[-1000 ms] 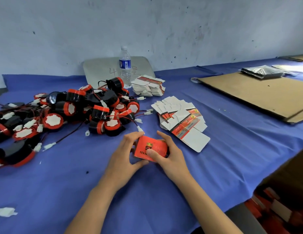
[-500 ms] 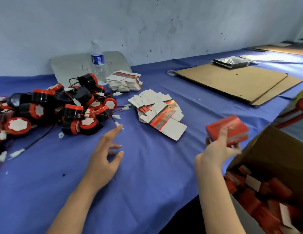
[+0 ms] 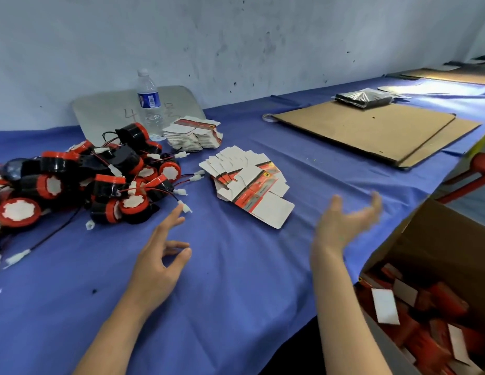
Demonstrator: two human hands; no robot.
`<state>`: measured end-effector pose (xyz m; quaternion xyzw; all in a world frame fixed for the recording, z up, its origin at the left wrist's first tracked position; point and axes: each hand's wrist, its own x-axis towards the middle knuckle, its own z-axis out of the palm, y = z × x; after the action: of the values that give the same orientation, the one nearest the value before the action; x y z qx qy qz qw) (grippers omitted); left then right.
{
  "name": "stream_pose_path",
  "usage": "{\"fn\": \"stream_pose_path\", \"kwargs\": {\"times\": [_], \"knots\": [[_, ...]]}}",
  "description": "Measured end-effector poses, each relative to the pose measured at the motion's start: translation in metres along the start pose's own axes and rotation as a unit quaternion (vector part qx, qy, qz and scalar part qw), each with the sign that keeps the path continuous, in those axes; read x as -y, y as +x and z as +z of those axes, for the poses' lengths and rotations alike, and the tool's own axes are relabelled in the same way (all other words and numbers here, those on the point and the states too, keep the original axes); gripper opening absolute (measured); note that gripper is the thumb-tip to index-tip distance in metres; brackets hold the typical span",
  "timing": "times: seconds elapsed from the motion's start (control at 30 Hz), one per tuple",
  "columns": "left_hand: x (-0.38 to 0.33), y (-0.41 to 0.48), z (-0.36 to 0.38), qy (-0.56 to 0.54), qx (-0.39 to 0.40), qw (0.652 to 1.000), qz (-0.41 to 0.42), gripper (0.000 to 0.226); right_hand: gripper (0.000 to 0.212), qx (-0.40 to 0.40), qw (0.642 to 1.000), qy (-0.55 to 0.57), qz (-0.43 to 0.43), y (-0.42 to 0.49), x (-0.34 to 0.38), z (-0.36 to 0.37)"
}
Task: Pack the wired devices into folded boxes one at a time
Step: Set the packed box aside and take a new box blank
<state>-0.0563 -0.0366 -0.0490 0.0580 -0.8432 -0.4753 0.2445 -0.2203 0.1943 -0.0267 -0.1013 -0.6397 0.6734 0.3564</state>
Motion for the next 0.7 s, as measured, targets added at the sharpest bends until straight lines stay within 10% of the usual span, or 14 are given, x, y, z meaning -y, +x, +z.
{"fn": "stream_pose_path", "kwargs": {"times": [0.03, 0.13, 0.2, 0.53, 0.7], "knots": [[-0.001, -0.001, 0.0, -0.001, 0.001, 1.0, -0.001, 0.084, 0.072, 0.092, 0.986, -0.13, -0.041, -0.001, -0.001, 0.007], [-0.003, -0.002, -0.001, -0.002, 0.001, 1.0, -0.008, 0.08, 0.116, 0.455, 0.79, -0.408, -0.056, -0.009, -0.008, 0.031], [-0.005, -0.003, -0.001, -0.008, 0.002, 1.0, -0.014, 0.079, 0.119, 0.519, 0.744, -0.418, -0.048, -0.015, -0.009, 0.04], [-0.004, -0.001, -0.001, -0.03, -0.021, 0.998, -0.04, 0.063, 0.085, 0.357, 0.905, -0.188, -0.138, -0.023, 0.017, 0.027], [-0.015, 0.01, -0.014, -0.31, -0.126, 0.933, -0.132, 0.041, 0.112, 0.537, 0.798, -0.058, -0.266, -0.088, 0.045, 0.05]]}}
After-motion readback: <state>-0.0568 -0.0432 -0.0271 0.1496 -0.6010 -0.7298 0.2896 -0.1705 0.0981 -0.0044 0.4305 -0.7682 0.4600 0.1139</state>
